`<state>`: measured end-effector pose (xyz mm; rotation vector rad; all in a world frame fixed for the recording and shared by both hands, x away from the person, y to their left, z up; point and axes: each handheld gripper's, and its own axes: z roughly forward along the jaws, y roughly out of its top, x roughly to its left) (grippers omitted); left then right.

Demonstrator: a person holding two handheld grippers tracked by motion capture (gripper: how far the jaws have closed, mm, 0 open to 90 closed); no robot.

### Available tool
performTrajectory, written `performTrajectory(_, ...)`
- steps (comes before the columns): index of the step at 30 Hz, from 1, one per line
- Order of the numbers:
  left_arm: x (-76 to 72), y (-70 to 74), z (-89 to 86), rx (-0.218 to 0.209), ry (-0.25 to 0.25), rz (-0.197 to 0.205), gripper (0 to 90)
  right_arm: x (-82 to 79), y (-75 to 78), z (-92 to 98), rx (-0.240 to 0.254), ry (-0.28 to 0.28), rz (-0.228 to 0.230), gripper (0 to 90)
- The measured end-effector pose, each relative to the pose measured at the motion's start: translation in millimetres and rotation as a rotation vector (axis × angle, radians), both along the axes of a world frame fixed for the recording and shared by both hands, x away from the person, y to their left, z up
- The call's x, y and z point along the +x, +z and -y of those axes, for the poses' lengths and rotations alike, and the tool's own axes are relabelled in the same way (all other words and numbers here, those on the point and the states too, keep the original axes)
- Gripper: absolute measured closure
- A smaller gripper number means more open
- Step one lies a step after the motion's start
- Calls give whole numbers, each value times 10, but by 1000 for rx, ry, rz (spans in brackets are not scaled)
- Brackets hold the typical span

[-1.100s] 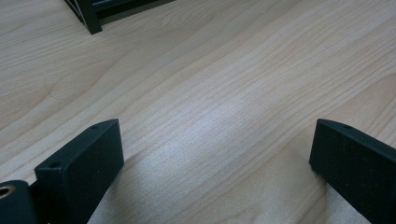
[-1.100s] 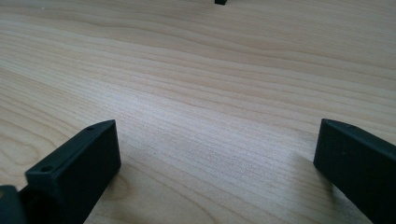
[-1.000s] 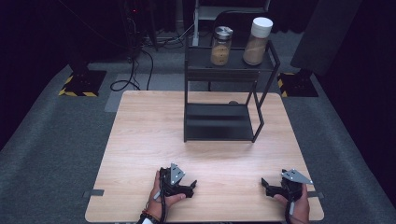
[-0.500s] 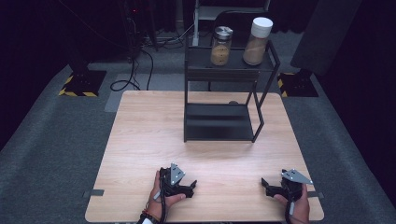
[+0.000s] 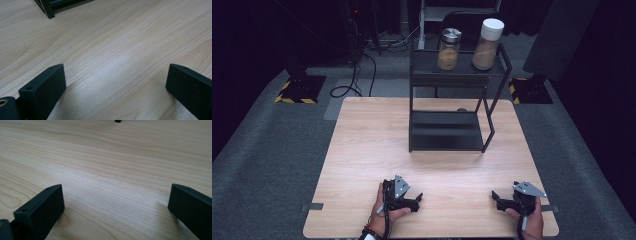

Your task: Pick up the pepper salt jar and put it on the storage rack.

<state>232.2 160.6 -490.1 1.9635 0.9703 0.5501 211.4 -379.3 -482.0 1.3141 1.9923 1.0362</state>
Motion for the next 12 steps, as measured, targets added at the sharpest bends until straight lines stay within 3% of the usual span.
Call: performTrajectory(12,-21,-3,13,10,0,13,28,3,2,9,1,5,-2,0)
